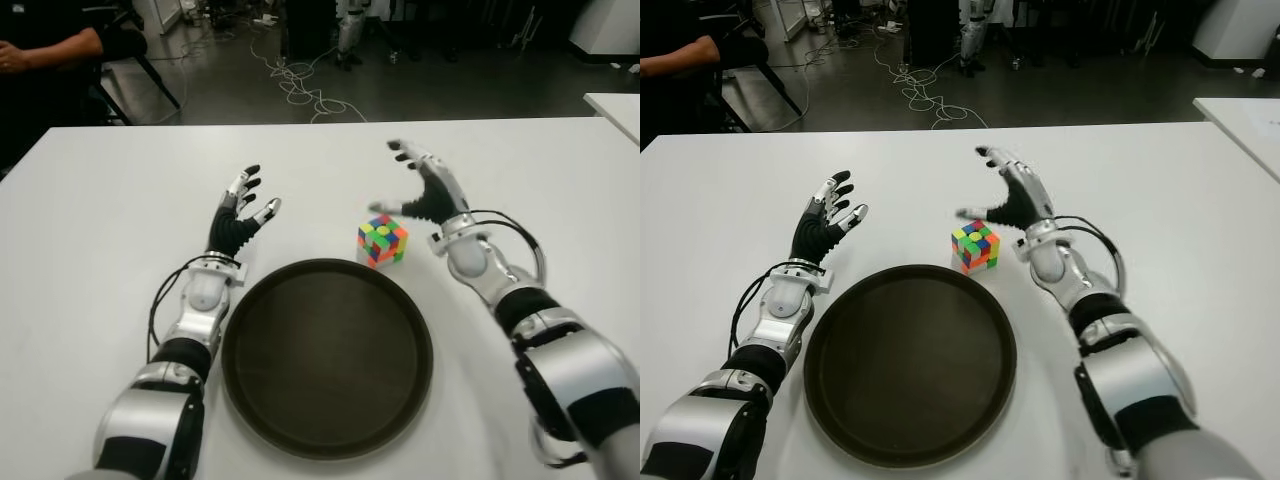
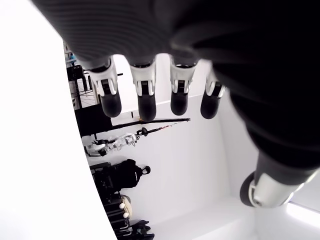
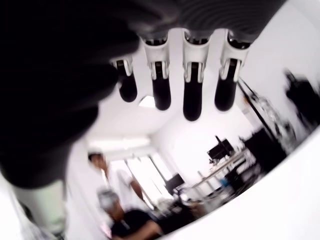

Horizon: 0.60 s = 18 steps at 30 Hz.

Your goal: Pick up the Rubik's Cube and put it in the plate

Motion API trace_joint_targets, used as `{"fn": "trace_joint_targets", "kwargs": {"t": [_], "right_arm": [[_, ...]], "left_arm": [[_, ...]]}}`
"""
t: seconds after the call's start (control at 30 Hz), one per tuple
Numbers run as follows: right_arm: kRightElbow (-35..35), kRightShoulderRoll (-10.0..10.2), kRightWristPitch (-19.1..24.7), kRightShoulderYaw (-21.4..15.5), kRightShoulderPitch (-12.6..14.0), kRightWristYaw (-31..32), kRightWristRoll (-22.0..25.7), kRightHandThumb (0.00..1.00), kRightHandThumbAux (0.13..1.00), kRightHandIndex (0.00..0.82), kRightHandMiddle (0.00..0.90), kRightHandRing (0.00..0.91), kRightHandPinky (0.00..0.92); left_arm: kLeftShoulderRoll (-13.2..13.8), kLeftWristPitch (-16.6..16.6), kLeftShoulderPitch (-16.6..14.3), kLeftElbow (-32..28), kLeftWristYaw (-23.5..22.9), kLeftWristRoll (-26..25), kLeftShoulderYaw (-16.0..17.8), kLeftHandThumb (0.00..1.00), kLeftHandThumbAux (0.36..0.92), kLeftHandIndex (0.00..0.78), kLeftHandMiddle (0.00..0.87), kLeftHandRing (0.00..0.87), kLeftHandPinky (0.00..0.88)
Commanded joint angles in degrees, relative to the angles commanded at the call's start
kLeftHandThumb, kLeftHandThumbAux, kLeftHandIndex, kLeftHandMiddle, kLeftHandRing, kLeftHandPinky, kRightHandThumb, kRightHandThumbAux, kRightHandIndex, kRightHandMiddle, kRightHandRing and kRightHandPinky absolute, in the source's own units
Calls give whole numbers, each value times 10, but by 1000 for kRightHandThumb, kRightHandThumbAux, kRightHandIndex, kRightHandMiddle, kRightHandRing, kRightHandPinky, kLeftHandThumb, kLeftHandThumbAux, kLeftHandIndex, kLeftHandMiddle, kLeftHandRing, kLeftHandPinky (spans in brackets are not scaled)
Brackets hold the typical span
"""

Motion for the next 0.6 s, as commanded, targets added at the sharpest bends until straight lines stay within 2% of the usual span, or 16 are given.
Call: {"fn": "trace_joint_targets", "kwargs": {"t": [0.1, 0.2, 0.3, 0.4, 0.43, 0.53, 0.6], "right_arm": [[-3, 10, 22, -33, -1, 53, 43, 0, 654, 175, 233, 273, 346], [-6, 11, 31, -44, -1, 68, 52, 0, 651, 175, 232, 278, 355], [-15, -16, 2, 10, 2, -12, -36, 0, 673, 184, 229, 272, 346], [-24, -40, -10, 58, -1, -76, -114, 0, 695, 199, 234, 273, 338], [-24, -44, -11, 67, -3, -89, -127, 0, 700, 203, 237, 275, 338], [-28, -70, 1, 122, -12, -144, -207, 0, 702, 218, 250, 286, 340], [-27, -79, 12, 147, -17, -163, -242, 0, 698, 225, 259, 294, 340]], "left_arm": [[0, 1, 0, -1, 0, 1, 0, 42, 616, 51, 88, 74, 84], [0, 2, 0, -1, -4, -1, 0, 33, 604, 48, 84, 72, 95], [0, 0, -1, -1, -7, -2, 0, 30, 604, 45, 84, 74, 101], [0, -1, -1, -1, -7, -2, 0, 36, 616, 46, 85, 75, 101], [0, -1, -1, -1, -7, -2, 0, 38, 618, 46, 85, 75, 101], [0, -1, 0, 1, -7, -2, 0, 42, 621, 45, 84, 73, 97], [0, 0, 0, 1, -7, -2, -1, 43, 616, 44, 83, 72, 96]]}}
